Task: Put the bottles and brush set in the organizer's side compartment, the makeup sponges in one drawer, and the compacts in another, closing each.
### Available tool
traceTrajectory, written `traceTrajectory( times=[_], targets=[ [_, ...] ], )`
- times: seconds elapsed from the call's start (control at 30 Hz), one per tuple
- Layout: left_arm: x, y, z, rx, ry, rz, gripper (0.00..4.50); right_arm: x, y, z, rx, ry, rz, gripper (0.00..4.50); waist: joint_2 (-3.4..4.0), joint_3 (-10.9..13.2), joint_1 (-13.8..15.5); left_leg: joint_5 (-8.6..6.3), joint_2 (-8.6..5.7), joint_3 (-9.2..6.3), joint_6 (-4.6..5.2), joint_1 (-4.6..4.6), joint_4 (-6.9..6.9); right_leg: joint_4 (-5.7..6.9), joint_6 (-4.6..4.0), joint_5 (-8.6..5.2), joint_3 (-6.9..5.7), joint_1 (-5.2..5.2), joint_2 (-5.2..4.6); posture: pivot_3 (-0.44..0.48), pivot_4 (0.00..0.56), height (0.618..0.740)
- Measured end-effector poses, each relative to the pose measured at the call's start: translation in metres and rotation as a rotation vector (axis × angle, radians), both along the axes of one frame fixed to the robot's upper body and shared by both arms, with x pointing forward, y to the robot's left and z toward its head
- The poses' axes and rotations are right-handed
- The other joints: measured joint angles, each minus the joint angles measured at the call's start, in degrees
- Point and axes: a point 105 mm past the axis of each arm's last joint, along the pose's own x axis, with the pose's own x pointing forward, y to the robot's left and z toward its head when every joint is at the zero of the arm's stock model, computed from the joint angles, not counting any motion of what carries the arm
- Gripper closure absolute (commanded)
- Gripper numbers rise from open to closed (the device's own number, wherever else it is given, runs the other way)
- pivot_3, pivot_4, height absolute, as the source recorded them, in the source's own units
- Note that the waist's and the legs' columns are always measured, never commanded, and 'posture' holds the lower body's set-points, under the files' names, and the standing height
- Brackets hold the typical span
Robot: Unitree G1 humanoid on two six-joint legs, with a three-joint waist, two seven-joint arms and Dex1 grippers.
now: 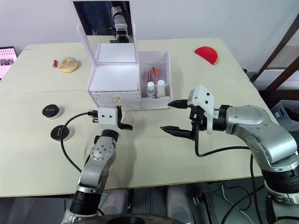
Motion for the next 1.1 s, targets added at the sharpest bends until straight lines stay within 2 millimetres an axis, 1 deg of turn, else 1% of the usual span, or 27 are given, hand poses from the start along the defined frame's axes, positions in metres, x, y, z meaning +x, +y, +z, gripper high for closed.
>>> traceTrajectory(
  times=[0.3,0.4,0.47,0.53,0.6,0.7,0.87,1.1],
  targets=[
    [0.0,0.0,0.0,0.004,0.001,-0.01,4.47,0.0,0.0,-0.001,0.003,0.005,0.0,0.0,0.0,0.0,0.0,0.0,0.0,0.0,0.0,0.0,0.0,0.0,0.01,-0.01,0.0,0.0,0.0,0.0,0.15,0.739],
    [-0.002,0.001,-0.001,0.015,0.001,-0.006,3.72,0.0,0.0,-0.001,0.003,0.005,0.0,0.0,0.0,0.0,0.0,0.0,0.0,0.0,0.0,0.0,0.0,0.0,0.01,-0.01,0.0,0.0,0.0,0.0,0.15,0.739],
    [-0.003,0.003,-0.005,0.024,0.016,-0.003,2.69,0.0,0.0,0.0,0.003,0.004,0.0,0.0,0.0,0.0,0.0,0.0,0.0,0.0,0.0,0.0,0.0,0.0,0.01,-0.01,0.0,0.0,0.0,0.0,0.15,0.739],
    [-0.005,0.004,-0.011,0.025,0.042,0.0,1.8,0.0,0.0,0.0,0.003,0.005,0.0,0.0,0.0,0.0,-0.1,0.0,0.0,0.0,0.0,0.0,-0.01,-0.01,0.01,-0.01,0.0,0.0,0.0,0.0,0.15,0.739],
    [-0.006,0.004,-0.015,0.028,0.063,0.001,1.8,0.0,0.0,-0.001,0.004,0.005,-0.001,0.0,0.0,0.0,0.0,0.0,0.0,0.0,0.0,-0.01,-0.01,-0.01,0.02,-0.02,0.0,-0.02,0.0,0.0,0.15,0.739],
    [-0.005,0.004,-0.014,0.027,0.059,0.0,1.8,0.0,0.0,0.0,0.004,0.005,-0.003,0.0,0.0,0.0,0.0,0.0,0.0,-0.01,0.0,-0.02,0.0,-0.02,0.05,-0.03,-0.01,-0.02,0.0,0.0,0.15,0.739],
    [0.001,0.003,-0.014,0.031,0.059,-0.001,1.8,0.0,0.0,0.0,0.004,0.005,-0.006,0.0,0.0,0.0,0.0,0.0,0.0,0.0,0.0,-0.02,-0.01,-0.03,0.03,-0.02,-0.01,-0.02,0.0,0.0,0.15,0.739],
    [0.007,0.004,-0.019,0.03,0.071,0.005,1.8,0.0,0.0,0.0,0.004,0.004,-0.006,0.0,0.0,0.0,0.0,0.0,0.0,-0.01,0.0,-0.03,-0.01,-0.03,0.02,-0.01,-0.02,-0.02,0.0,0.0,0.15,0.739]
  ],
)
